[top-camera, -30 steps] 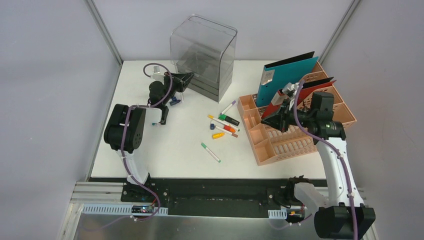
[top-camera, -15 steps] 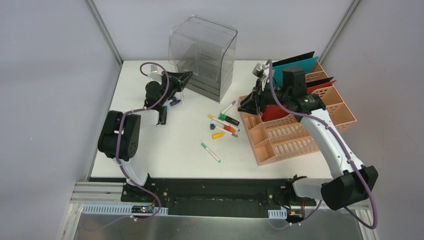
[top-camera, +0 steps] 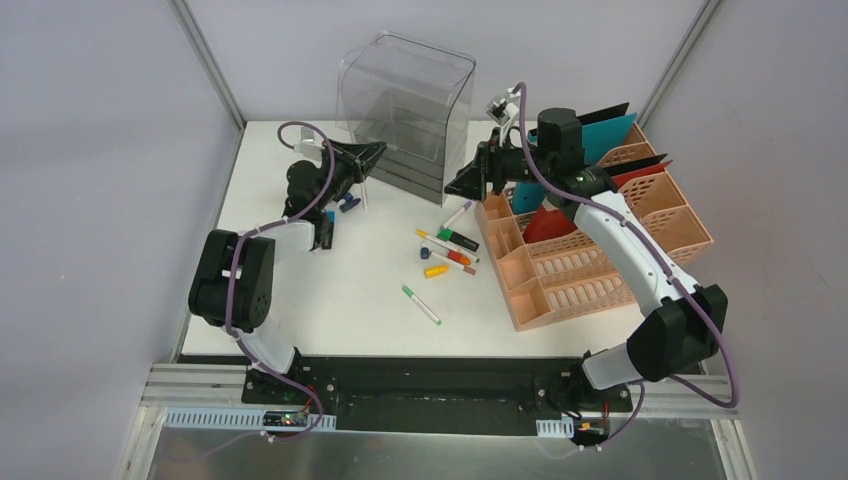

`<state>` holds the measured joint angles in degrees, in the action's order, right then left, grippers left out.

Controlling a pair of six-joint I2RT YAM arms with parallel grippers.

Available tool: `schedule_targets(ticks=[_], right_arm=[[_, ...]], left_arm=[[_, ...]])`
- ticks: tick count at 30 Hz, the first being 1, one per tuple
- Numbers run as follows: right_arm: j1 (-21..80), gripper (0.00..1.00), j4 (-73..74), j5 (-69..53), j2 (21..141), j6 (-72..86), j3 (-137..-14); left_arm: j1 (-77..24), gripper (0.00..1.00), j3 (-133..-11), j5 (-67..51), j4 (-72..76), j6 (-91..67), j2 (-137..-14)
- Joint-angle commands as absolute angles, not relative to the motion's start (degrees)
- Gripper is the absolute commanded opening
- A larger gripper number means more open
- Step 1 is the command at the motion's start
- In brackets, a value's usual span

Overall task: Organize the desk
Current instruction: Open the storage box at the center of the board.

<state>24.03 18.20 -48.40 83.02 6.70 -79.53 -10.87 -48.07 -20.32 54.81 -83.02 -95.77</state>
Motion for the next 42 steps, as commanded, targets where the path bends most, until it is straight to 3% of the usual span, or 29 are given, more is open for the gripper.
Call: schedule_targets(ticks=[1,4,20,33,38,42], right_arm=[[24.34,0.72,10.91,-46.75,85.00,15.02,-82.69],[24.52,0.76,10.82,-43.05,86.77,17.04,-84.15],[25.12,0.75,10.69,-34.97,96.05,20.88,-92.33],[25.32,0.73,8.73,-38.72,100.33,24.95,-95.23],[25.31,0.69,8.19,-39.48,100.70,25.32,-95.59],[25.29,0.60,7.44,-41.95,101.14,25.79,-96.85]], left_arm=[[-11.95,0.00,-48.43,-24.55,60.08,-82.82,-91.76],[-11.95,0.00,-48.34,-24.85,60.83,-83.54,-91.84],[-11.95,0.00,-48.78,-25.67,62.87,-85.38,-91.61],[-12.32,0.00,-48.08,-26.03,63.79,-85.96,-90.62],[-12.70,0.00,-48.08,-26.36,63.98,-86.07,-90.44],[-12.90,0.00,-47.61,-26.25,64.03,-86.09,-90.14]])
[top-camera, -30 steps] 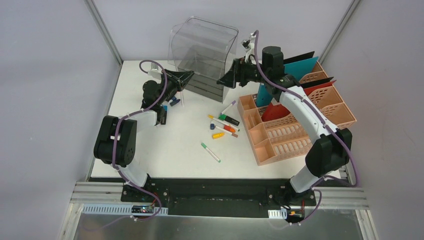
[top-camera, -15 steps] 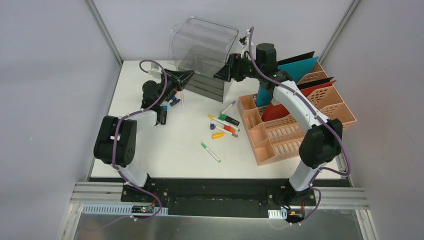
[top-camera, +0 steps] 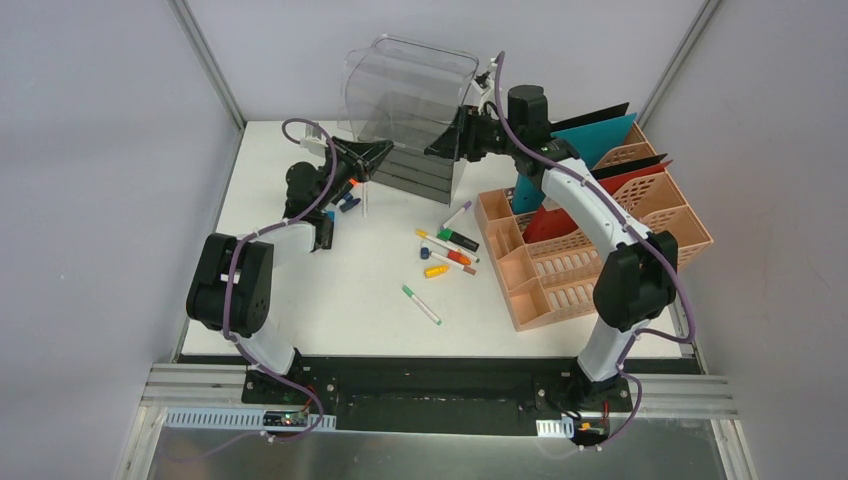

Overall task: Organize the desk
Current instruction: Open the storage box at the center of the board.

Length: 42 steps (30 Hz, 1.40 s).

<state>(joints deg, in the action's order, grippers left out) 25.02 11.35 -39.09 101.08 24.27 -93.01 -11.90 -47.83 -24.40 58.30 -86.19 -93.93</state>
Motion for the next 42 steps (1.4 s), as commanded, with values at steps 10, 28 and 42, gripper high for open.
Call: schedule_targets(ticks=[10,28,42], right_arm=[[25.08,0.23,6.67,-42.70,99.52,25.32,-94.86],[21.95,0.04,1.69,-43.83,96.44,27.85,-89.17],[21.45,0.03,0.25,-44.47,95.91,28.73,-87.50]], left_arm=[[-13.01,0.08,-46.01,-26.53,65.42,-85.92,-90.03],[-12.04,0.98,-27.08,-21.19,39.57,-52.89,-62.79],[-12.12,0.95,-24.97,-19.03,3.18,-48.73,-49.09]])
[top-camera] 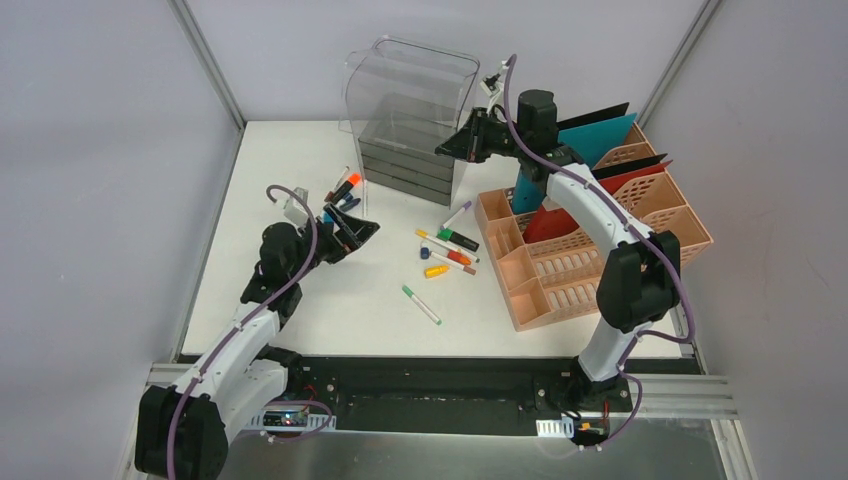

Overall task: Organize the desk
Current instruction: Open the storage box at the center of the board, then pick up the stationery from the center of the board.

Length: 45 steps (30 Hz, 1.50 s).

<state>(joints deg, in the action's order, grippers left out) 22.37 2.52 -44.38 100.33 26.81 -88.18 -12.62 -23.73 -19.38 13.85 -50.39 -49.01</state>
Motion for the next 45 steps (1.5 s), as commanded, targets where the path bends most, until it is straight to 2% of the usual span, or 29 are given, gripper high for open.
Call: schedule_targets(ticks=[1,6,13,24,29,32,38,41,45], right_arm=[[21.45,0.03,0.26,-44.55,95.89,28.67,-87.39],[21.42,0.03,0.21,-44.64,95.92,28.98,-87.12],[21.45,0.03,-1.83,-44.65,95.56,29.52,-86.27],[21.35,0.03,-2.68,-44.73,95.47,30.04,-85.74],[21.40,0.03,-2.86,-44.67,95.13,30.16,-85.34],[21.36,0.03,-2.90,-44.47,94.82,29.96,-85.08],[21.27,0.03,-2.99,-44.30,94.57,29.79,-84.74],[21.29,0.03,-2.99,-44.30,94.67,29.72,-84.65],[21.21,0.03,-2.99,-44.21,94.55,29.68,-84.51]], left_arm=[[-12.13,0.95,-25.42,-17.95,1.57,-48.24,-49.23],[-12.24,0.89,-27.66,-12.75,-0.95,-38.77,-51.70],[-12.22,0.92,-27.81,-5.61,8.71,-25.61,-58.37],[-11.75,0.87,-45.49,9.36,-1.89,-12.34,-78.26],[-9.25,0.69,-51.41,10.64,-4.26,-11.42,-85.35],[-6.97,0.62,-53.91,7.32,-5.72,-13.24,-88.51],[-5.83,0.56,-55.33,4.63,-6.65,-15.02,-92.89],[-5.80,0.47,-56.84,3.78,-8.34,-15.62,-94.96],[-5.80,0.45,-58.48,2.69,-9.72,-16.29,-97.07]])
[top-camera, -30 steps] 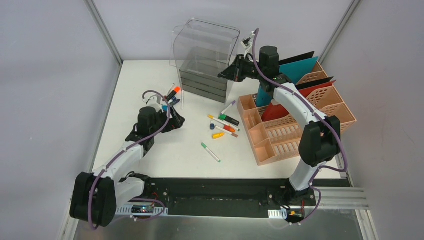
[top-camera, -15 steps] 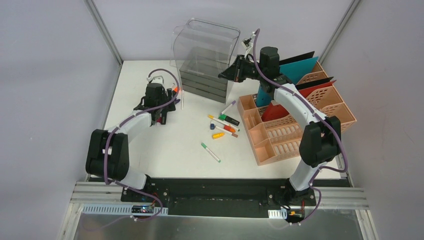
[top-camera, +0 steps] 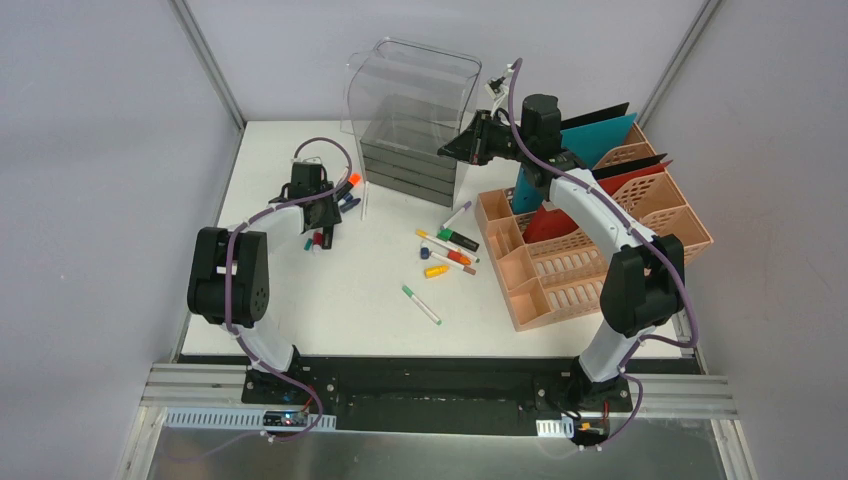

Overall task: Organize the desk
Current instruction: Pick up the stationery from the center of the board.

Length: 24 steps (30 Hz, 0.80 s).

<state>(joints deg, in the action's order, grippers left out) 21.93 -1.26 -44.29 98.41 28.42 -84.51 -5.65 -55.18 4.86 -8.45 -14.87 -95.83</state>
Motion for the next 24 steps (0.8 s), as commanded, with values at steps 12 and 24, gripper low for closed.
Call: schedule_targets(ticks=[12,24], right_arm=[[21.07,0.03,-3.08,-44.12,94.01,29.70,-84.07],[20.94,0.03,-3.34,-44.12,93.74,29.79,-83.80]], left_arm=[[-6.19,0.37,-65.43,2.88,-19.69,-17.63,-103.23],[-7.90,0.24,-66.66,3.97,-23.37,-17.59,-104.38]])
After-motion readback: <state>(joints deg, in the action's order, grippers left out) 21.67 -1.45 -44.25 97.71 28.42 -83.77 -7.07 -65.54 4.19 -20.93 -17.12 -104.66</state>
